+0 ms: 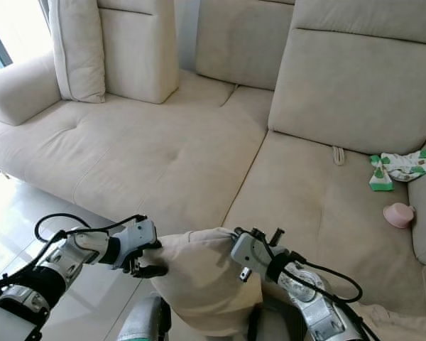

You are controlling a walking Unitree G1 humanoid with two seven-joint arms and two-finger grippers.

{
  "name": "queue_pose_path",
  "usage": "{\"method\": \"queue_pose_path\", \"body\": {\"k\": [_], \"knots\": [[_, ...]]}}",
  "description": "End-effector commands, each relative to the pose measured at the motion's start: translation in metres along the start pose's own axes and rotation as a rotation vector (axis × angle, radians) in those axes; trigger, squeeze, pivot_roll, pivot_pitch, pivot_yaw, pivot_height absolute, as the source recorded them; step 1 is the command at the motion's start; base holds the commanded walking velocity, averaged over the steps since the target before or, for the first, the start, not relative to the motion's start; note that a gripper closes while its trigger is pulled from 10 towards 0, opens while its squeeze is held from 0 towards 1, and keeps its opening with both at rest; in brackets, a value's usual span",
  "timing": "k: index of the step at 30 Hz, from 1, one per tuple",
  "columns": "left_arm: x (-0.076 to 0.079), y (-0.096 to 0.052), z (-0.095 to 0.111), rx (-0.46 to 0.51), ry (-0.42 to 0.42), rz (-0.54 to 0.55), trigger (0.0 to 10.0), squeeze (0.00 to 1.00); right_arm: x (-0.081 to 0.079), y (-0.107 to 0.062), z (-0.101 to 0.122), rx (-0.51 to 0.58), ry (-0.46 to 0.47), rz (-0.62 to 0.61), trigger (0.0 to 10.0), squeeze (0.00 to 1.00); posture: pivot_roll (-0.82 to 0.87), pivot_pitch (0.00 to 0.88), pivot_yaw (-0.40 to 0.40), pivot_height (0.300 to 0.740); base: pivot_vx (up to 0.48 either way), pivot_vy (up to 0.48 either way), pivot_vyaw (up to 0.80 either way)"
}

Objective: Move the pillow to the sofa from floor

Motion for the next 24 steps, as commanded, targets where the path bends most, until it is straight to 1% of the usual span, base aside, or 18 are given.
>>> {"method": "queue_pose_path", "body": {"k": [1,3,6,8,9,10,11,13,14,15,18,19,20,23,24], "knots": [[0.001,0.003,-0.003,-0.032,0.002,0.002,0.0,0.0,0.024,0.001,0.025,0.114,-0.038,-0.123,0.0,0.0,0.0,0.0,0.057,0.605,0.0,0.0,0.0],[-0.002,0.002,0.003,-0.005,0.004,0.021,0.0,0.0,0.025,0.001,0.026,0.124,-0.033,-0.131,0.0,0.0,0.0,0.0,0.057,0.605,0.0,0.0,0.0],[-0.004,0.001,0.005,0.004,0.008,0.034,0.0,0.0,0.025,0.001,0.027,0.128,-0.03,-0.136,0.0,0.0,0.0,0.0,0.057,0.605,0.0,0.0,0.0],[-0.007,-0.002,0.009,0.018,0.036,0.052,0.0,0.0,0.027,0.001,0.029,0.138,-0.02,-0.158,0.0,0.0,0.01,0.0,0.054,0.605,0.0,0.0,0.0],[-0.007,-0.002,0.009,0.018,0.036,0.052,0.0,0.0,0.027,0.001,0.029,0.138,-0.02,-0.158,0.0,0.0,0.01,0.0,0.054,0.605,0.0,0.0,0.0],[-0.009,-0.003,0.011,0.024,0.046,0.061,0.0,0.0,0.028,0.001,0.029,0.143,-0.014,-0.167,3.6,0.0,0.01,0.0,0.054,0.605,0.0,0.0,0.0],[-0.012,-0.005,0.014,0.03,0.06,0.08,0.0,0.0,0.029,0.001,0.03,0.147,-0.011,-0.175,10.0,0.0,0.01,0.0,0.054,0.605,0.0,0.0,0.0],[-0.018,-0.007,0.017,0.023,0.082,0.121,0.0,0.0,0.031,0.001,0.031,0.152,-0.009,-0.186,10.0,0.0,0.01,0.0,0.053,0.605,0.0,0.0,0.0],[-0.018,-0.007,0.017,0.023,0.082,0.121,0.0,0.0,0.031,0.001,0.031,0.152,-0.009,-0.186,10.0,0.0,0.01,0.0,0.053,0.605,0.0,0.0,0.0],[-0.022,-0.009,0.019,0.011,0.108,0.147,10.0,0.0,0.031,0.002,0.032,0.155,-0.011,-0.192,10.0,0.0,0.01,0.0,0.053,0.605,0.0,0.0,0.0],[-0.031,-0.015,0.026,-0.005,0.162,0.195,10.0,0.0,0.03,0.003,0.034,0.166,-0.006,-0.194,10.0,0.0,0.01,0.0,0.052,0.605,0.0,0.0,0.0],[-0.031,-0.015,0.026,-0.005,0.162,0.195,10.0,0.0,0.03,0.003,0.034,0.166,-0.006,-0.194,10.0,0.0,0.01,0.0,0.052,0.605,0.0,0.0,0.0],[-0.034,-0.018,0.03,-0.006,0.182,0.209,10.0,0.0,0.029,0.003,0.035,0.172,-0.001,-0.191,10.0,0.0,0.01,0.0,0.052,0.605,0.0,0.0,0.0],[-0.035,-0.019,0.03,-0.006,0.185,0.211,10.0,0.0,0.029,0.003,0.035,0.173,0.0,-0.191,10.0,0.0,0.01,0.0,0.052,0.605,0.0,0.0,0.0],[-0.044,-0.031,0.042,-0.008,0.261,0.237,10.0,0.0,0.028,0.003,0.038,0.188,-0.002,-0.188,10.0,0.0,0.02,0.0,0.048,0.615,0.0,0.0,0.0]]}}
Point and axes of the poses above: a point about 5 cm out from each wrist's last joint towards the gripper, its own y axis pointing out of the wrist towards the gripper, its own z axis along the axis of the wrist's last joint, x = y × z, the point moved 1 cm from there along y, pointing out of the wrist towards the gripper, and after that the axes turned 1 degree about -y, right-handed, at the moved point
